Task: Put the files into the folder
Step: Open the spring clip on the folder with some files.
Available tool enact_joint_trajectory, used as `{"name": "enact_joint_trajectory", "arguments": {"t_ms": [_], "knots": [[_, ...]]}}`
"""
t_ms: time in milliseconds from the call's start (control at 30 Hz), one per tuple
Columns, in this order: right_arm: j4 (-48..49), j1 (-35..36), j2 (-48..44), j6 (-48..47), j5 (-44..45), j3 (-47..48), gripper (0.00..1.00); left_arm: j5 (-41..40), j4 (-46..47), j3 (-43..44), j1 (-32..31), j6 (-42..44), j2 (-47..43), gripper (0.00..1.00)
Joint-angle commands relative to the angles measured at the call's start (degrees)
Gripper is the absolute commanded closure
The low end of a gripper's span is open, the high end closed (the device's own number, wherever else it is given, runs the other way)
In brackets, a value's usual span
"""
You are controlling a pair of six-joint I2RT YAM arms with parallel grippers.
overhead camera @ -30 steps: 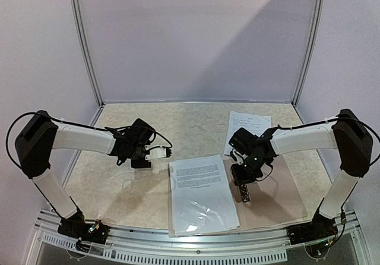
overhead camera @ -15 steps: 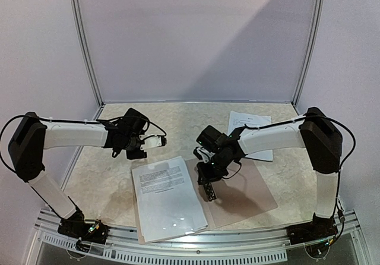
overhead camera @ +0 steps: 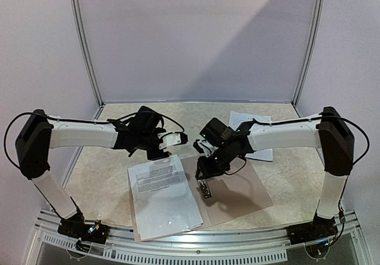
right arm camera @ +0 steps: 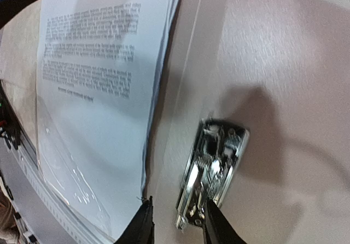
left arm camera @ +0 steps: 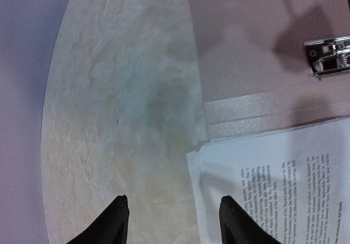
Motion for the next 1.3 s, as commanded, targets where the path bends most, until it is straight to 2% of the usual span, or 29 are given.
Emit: {"name": "enact_joint_trajectory", "arguments": {"t_ms": [0, 233, 367, 500, 833, 1267], "knots": [[-0.47, 0.06, -5.52, 4.31, -2.71, -8.77, 0.74, 2.43, 7.32, -1.98, -3.71, -2.17, 3.57, 0.42], [11.92, 0.01, -8.88, 8.02, -12.08, -18.66, 0.73, 1.32, 12.9, -3.85, -4.5, -2.78, 8.8, 0.42], [12.7, -0.03, -8.46, 7.23, -12.88, -19.55, 0.8, -0.58, 14.32, -3.7, -4.85, -2.46, 11.96, 0.43], [13.6, -0.03, -7.5, 6.75, -13.6, -19.61, 0.84, -1.2, 13.64, -4.15, -5.41, -1.71, 12.07, 0.43], [16.36, -0.9, -6.57, 6.53, -13.93, -19.31, 0.83, -1.71, 12.16, -4.0, -6.12, -1.2, 12.48, 0.43], [18.19, -1.4, -3.48, 7.0, -14.72, -21.27, 0.9, -3.44, 12.37, -4.42, -6.3, -0.22, 12.49, 0.44]]}}
